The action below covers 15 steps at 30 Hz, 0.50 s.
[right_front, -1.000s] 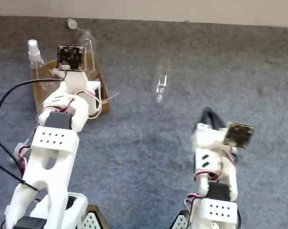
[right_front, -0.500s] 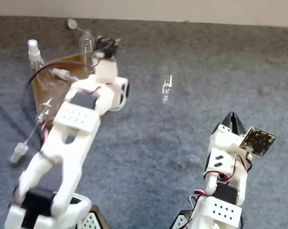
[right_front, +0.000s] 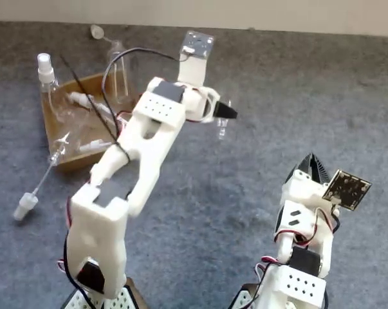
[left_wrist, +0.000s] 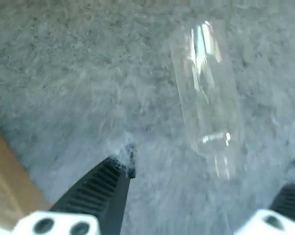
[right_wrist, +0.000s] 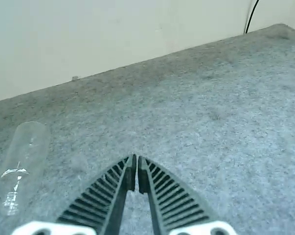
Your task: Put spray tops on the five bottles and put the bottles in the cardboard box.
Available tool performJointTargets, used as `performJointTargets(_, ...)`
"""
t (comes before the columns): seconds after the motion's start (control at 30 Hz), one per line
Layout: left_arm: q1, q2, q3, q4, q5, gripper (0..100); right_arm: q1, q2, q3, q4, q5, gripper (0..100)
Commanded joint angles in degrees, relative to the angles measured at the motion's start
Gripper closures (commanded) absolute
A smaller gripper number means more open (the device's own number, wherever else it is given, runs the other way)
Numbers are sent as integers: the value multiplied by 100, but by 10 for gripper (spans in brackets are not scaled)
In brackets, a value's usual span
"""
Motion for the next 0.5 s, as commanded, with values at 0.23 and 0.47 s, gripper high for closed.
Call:
performJointTargets(0.23,233,2985,-3653,35,404,571,-215,-66,690,233,-18,985)
performJointTargets(0.47,497,4171,-5174,141,369,603,-215,-66,690,233,-18,985)
